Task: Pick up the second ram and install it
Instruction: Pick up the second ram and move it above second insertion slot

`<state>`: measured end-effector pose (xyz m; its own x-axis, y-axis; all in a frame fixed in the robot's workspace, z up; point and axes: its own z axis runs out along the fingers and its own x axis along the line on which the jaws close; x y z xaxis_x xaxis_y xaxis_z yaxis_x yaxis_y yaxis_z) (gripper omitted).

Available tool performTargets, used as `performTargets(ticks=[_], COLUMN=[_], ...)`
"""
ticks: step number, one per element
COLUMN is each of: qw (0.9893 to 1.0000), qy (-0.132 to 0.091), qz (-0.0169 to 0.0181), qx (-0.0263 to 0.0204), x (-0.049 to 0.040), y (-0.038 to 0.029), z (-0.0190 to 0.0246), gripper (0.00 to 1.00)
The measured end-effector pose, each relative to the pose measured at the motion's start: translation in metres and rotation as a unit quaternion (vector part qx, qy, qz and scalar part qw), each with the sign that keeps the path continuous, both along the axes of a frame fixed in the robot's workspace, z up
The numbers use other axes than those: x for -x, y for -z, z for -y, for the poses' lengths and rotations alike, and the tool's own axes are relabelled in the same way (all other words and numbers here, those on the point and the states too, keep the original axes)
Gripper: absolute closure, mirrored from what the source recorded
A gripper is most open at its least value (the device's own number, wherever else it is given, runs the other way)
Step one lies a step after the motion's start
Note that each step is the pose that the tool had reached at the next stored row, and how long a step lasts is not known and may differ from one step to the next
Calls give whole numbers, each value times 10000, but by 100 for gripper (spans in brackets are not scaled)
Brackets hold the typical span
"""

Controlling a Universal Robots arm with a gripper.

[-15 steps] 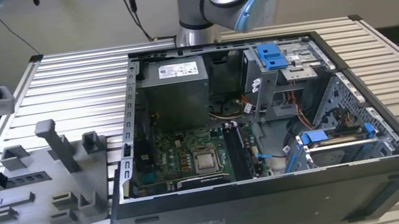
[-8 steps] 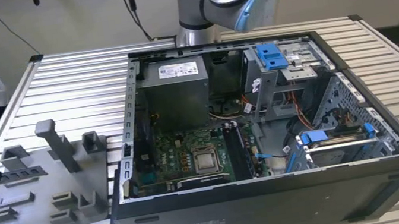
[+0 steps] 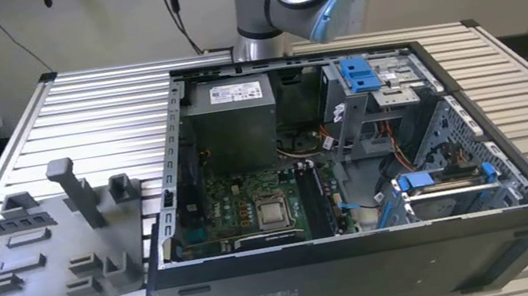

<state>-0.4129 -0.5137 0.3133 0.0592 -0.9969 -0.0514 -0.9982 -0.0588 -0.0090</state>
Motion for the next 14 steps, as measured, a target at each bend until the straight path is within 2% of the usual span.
performTargets(ticks=[14], qw=[10000], qy=[0], qz=[0], qx=[0], x=[0], y=[-277], z=[0], gripper=[86])
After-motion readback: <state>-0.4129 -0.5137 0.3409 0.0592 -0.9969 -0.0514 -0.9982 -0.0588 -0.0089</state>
